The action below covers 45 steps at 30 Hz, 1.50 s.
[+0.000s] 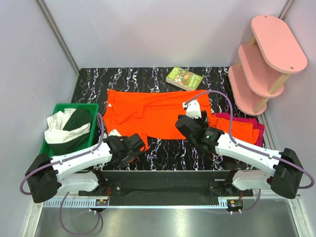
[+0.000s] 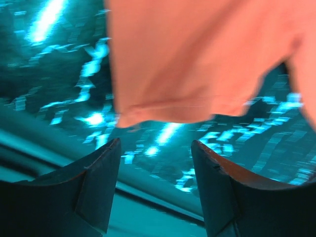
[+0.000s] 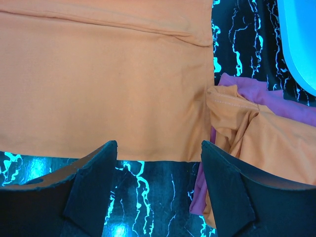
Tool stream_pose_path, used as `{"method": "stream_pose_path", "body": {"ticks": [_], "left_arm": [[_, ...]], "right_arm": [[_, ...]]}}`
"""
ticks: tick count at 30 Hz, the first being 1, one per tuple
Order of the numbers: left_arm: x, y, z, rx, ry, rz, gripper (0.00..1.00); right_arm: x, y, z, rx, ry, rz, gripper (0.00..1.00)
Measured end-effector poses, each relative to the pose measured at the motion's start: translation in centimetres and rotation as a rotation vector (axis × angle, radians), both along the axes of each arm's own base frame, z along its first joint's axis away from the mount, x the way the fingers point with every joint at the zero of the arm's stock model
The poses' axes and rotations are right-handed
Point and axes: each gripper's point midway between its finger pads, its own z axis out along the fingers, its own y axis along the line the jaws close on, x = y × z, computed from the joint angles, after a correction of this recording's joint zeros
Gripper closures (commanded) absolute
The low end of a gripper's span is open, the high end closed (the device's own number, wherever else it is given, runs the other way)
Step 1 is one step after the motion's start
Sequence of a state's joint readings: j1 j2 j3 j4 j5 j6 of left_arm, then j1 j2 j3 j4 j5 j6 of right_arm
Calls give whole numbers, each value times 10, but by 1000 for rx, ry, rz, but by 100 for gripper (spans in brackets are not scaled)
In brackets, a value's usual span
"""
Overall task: Fold and stack the t-shirts
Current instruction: Grap the side of the flattened tshirt closest away from the robot with both arms
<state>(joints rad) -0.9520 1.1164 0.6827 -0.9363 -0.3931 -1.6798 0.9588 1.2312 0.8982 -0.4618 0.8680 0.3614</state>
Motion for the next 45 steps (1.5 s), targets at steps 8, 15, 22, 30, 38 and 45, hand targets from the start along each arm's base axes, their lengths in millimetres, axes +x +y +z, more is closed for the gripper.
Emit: {"method": "stream_pose_path", "body": {"ticks": [8, 15, 22, 30, 38, 45], "left_arm": [[-25, 30, -20, 133, 100, 22, 40], [-24, 32, -34, 158, 108, 2, 40], [-14, 25, -43, 155, 91, -33, 50], [-6, 22, -44, 149, 64, -52, 98], [-3, 20, -42, 149, 48, -70, 100], [19, 12, -3, 171, -49, -137, 100]], "right_arm": [[-3, 0, -2, 18, 8, 9, 23], [-3, 1, -3, 25, 13, 12, 23], [-4, 4, -4, 33, 22, 24, 23], [-5, 5, -4, 36, 26, 28, 23], [-5, 3, -5, 53, 29, 10, 23], [2, -35, -22, 94, 105, -152, 28]]}}
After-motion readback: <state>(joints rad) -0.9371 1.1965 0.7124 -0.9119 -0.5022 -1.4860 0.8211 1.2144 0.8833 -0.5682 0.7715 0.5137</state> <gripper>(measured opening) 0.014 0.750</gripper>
